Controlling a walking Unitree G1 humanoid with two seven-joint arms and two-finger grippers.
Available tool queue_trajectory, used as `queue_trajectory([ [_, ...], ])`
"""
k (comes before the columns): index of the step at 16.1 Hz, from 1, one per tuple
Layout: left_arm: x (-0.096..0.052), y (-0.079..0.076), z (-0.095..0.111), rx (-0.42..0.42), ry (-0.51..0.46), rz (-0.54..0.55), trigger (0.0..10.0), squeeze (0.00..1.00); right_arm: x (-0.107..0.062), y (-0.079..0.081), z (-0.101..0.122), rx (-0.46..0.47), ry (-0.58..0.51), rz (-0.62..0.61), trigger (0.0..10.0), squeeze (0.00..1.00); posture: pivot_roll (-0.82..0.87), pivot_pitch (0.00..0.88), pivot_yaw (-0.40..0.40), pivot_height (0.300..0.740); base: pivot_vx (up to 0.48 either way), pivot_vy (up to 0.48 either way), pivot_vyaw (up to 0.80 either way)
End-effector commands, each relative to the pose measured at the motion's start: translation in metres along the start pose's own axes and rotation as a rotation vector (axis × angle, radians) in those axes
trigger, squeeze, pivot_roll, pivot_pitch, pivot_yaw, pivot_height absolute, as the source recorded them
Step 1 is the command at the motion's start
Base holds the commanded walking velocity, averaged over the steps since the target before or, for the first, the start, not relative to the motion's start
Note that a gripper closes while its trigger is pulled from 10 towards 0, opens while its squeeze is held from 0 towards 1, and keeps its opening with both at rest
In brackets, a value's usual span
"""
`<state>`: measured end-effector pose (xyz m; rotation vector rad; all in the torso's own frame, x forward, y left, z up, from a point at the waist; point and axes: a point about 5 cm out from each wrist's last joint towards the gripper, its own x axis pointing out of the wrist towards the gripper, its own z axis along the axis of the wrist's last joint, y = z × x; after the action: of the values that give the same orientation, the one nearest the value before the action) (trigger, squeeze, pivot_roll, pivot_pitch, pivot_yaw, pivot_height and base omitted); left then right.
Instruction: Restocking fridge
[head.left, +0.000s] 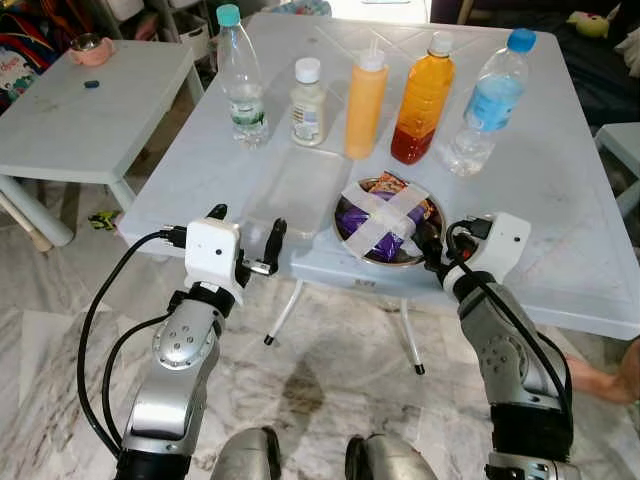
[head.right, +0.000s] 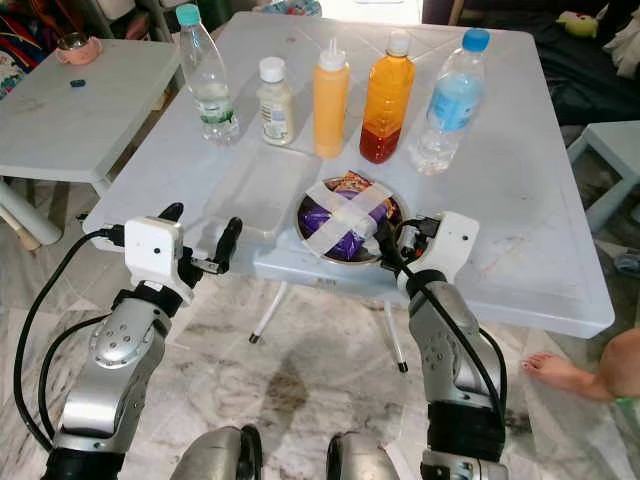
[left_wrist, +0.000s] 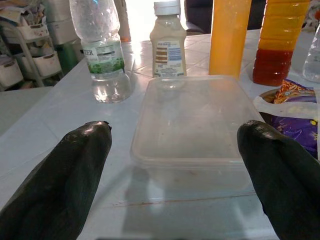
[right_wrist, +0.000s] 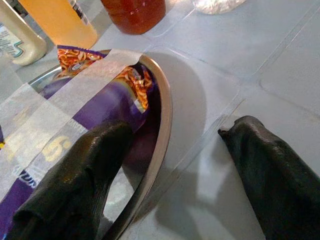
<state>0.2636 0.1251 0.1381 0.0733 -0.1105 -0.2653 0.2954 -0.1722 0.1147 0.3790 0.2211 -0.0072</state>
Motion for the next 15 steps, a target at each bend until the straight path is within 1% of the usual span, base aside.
queue_trajectory([
  [1,0.001,0.000,0.002,0.013,-0.005,0.001,10.0,0.00,-0.004,0.004,-0.010,0.020,0.064,0.028,6.2,0.00,-0.02,0.121,0.029,0.740,0.000,0.000,0.00],
  [3,0.001,0.000,0.002,0.012,-0.006,-0.001,10.0,0.00,-0.005,0.007,-0.012,0.023,0.093,0.049,1.1,0.00,-0.02,0.121,0.027,0.740,0.000,0.000,0.00],
  [4,0.002,-0.001,0.002,0.012,-0.007,-0.002,10.0,0.00,-0.006,0.008,-0.013,0.026,0.109,0.052,0.0,0.00,-0.02,0.121,0.026,0.740,0.000,0.000,0.00],
  [6,0.002,-0.001,0.002,0.012,-0.005,-0.002,10.0,0.00,-0.005,0.009,-0.016,0.038,0.143,0.058,0.0,0.00,-0.02,0.121,0.026,0.740,0.000,0.000,0.00],
  [9,0.002,-0.001,0.002,0.014,-0.005,0.001,10.0,0.00,-0.001,0.005,-0.022,0.044,0.188,0.057,0.0,0.00,-0.02,0.123,0.025,0.740,0.000,0.000,0.00],
  [11,0.002,-0.001,0.002,0.014,-0.006,0.001,10.0,0.00,0.001,0.001,-0.023,0.044,0.195,0.038,0.0,0.00,-0.02,0.123,0.025,0.740,0.000,0.000,0.00],
  [15,0.002,-0.001,0.002,0.014,-0.007,-0.001,10.0,0.00,0.005,-0.003,-0.020,0.063,0.196,0.013,0.0,0.00,-0.01,0.122,0.022,0.740,0.000,0.000,0.00],
])
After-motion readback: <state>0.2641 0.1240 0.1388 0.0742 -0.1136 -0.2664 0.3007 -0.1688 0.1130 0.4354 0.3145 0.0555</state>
